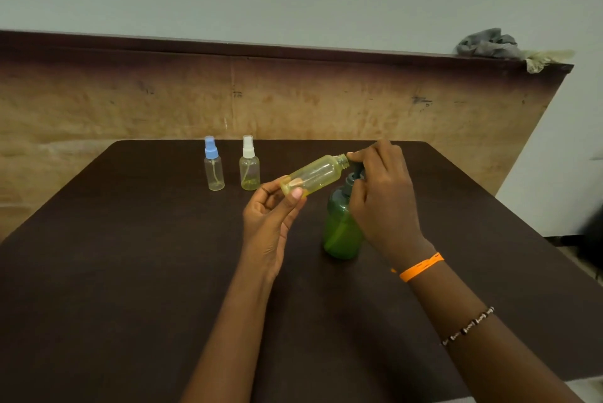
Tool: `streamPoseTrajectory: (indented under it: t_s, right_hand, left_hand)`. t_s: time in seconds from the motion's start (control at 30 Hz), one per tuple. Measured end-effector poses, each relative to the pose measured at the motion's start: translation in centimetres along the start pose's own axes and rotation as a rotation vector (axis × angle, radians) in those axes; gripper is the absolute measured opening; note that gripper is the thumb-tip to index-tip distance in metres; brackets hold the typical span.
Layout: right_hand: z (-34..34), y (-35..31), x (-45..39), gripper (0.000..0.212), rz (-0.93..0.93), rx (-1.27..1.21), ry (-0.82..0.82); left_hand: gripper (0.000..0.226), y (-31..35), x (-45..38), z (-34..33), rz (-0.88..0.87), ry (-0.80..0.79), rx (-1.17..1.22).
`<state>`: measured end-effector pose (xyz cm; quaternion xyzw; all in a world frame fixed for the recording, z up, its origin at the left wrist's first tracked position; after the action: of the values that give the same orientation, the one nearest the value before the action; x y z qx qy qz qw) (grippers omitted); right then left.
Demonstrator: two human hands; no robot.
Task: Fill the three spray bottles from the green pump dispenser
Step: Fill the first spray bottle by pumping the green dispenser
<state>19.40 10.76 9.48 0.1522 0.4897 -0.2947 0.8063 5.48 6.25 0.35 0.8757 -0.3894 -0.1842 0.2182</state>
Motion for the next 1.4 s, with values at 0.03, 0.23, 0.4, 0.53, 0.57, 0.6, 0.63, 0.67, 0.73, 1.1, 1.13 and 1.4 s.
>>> streamPoseTrajectory:
  t_s: [0.03,0.23,0.4,0.53,0.57,0.6,0.63,0.67,0.73,1.1,1.13,1.4]
  right_hand:
    - [-0.1,0.1,0.1,0.037,-0.022,-0.015,0.011]
    - [-0.8,0.1,1.4,0.028,-0.037,0.017,0.08]
    - [-0.1,0.1,0.3,0.035,-0.002,0.009,0.031]
    - [-0.1,-0.3,0.7,0.037,-0.048,0.014,0.047]
    - [-0.3,-0.3,0.9,0.035,-0.057,0.027,0.054]
    - [-0.5,-0.4,1.0,0.033,-0.059,0.04,0.054]
    - [-0.6,-0.3,1.0,0.031,-0.057,0.051,0.055]
    - [-0.5,-0.2,0.9,0.03,-0.051,0.057,0.051]
    - [-0.3,-0.1,0.5,0.032,-0.037,0.052,0.021]
    - [-0.8,-0.1,1.6,0.03,-0.066,0.055,0.096]
    - [-0.8,-0.2,1.5,0.03,-0.062,0.07,0.099]
    - [-0.1,-0.5,-0.1,0.031,-0.012,0.074,0.011]
  left_hand:
    - [0.032,0.0,0.0,0.0,-0.001,-0.001,-0.001]
    - [0.033,0.3,0.1,0.1,-0.013,-0.001,0.008]
    - [0.033,0.2,0.3,-0.2,-0.006,-0.01,0.019]
    - [0.032,0.0,0.0,-0.2,-0.004,-0.015,0.024]
    - [0.032,0.0,-0.1,-0.2,-0.002,-0.01,0.028]
    - [0.032,0.0,0.0,-0.1,0.0,0.001,0.028]
    - [0.032,0.0,-0.1,0.0,0.001,0.008,0.025]
    - [0.032,0.0,0.0,0.0,0.0,0.011,0.022]
    - [0.032,0.0,0.1,0.0,0.005,0.01,0.019]
    - [0.033,-0.2,0.1,0.1,0.018,0.025,0.015]
    - [0.032,-0.2,0.1,0.2,0.019,0.028,0.021]
    - [0.032,-0.1,0.0,0.2,0.021,0.035,0.049]
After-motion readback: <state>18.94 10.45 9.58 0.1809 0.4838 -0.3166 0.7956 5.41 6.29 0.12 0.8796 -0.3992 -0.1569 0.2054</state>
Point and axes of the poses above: each hand's wrist, its own x-axis away from the middle knuckle, its own z-axis out of the back of the hand, y = z × x, the point moved 7 cm from there along -x, towards the middle knuckle, and after that the axes turned 12 degrees about x, right-handed, at the moved point
